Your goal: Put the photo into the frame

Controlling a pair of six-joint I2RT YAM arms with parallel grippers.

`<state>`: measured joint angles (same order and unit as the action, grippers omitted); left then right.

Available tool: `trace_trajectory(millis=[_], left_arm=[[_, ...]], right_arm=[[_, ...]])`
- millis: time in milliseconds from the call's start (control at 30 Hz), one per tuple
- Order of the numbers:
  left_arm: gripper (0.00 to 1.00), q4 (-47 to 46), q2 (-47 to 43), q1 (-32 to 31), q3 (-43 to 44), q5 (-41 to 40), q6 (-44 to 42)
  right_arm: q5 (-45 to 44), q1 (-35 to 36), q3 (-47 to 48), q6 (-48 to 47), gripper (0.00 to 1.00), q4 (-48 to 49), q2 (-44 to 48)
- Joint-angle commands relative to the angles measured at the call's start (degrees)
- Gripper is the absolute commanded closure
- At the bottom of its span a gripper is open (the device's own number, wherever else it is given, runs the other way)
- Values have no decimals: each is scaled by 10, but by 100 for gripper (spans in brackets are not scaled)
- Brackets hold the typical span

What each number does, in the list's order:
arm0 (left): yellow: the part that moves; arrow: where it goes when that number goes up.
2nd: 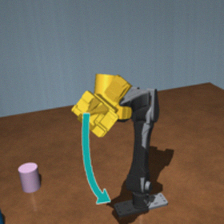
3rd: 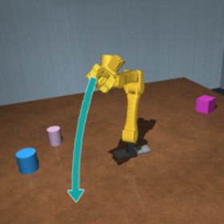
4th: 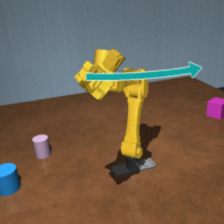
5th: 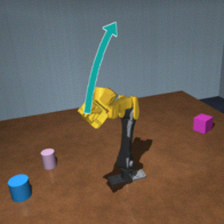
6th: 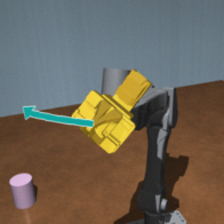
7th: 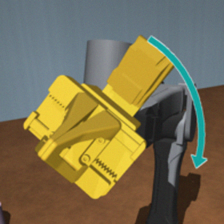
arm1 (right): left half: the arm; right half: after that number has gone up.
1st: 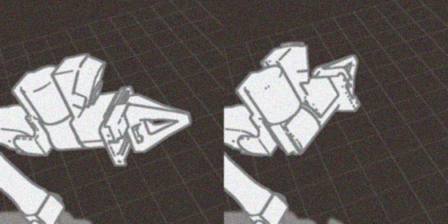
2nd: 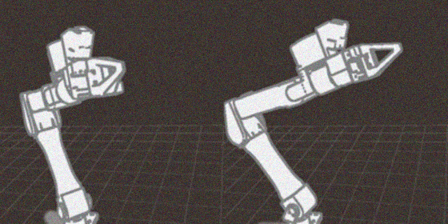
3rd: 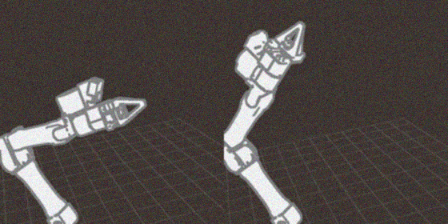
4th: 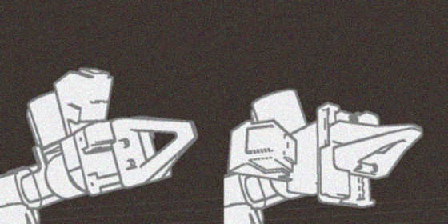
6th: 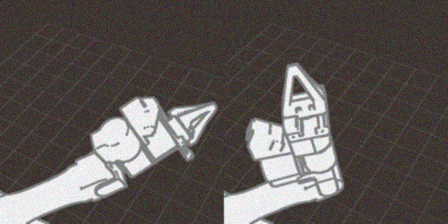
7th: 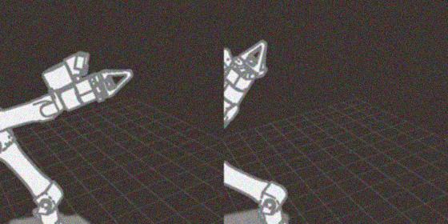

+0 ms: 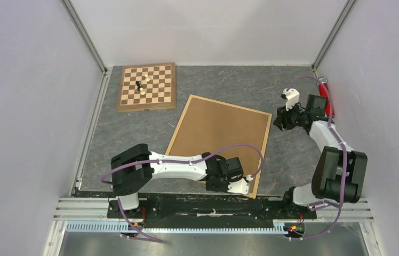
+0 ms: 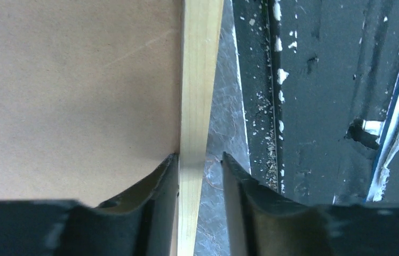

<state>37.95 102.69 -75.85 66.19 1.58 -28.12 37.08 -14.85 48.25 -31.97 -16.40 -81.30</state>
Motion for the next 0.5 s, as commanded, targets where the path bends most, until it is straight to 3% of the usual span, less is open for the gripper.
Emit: trace_trajectory(millis=[0, 233, 467], left_arm=[[49, 41, -23, 1, 11, 26, 31], [30, 60, -28, 60, 60, 71, 57], [27, 52, -33, 183, 156, 80, 105]], right_arm=[[-70, 51, 57, 45, 53, 105, -54], [-137, 103, 142, 37, 53, 125, -168], [-156, 138, 145, 12, 55, 125, -222]])
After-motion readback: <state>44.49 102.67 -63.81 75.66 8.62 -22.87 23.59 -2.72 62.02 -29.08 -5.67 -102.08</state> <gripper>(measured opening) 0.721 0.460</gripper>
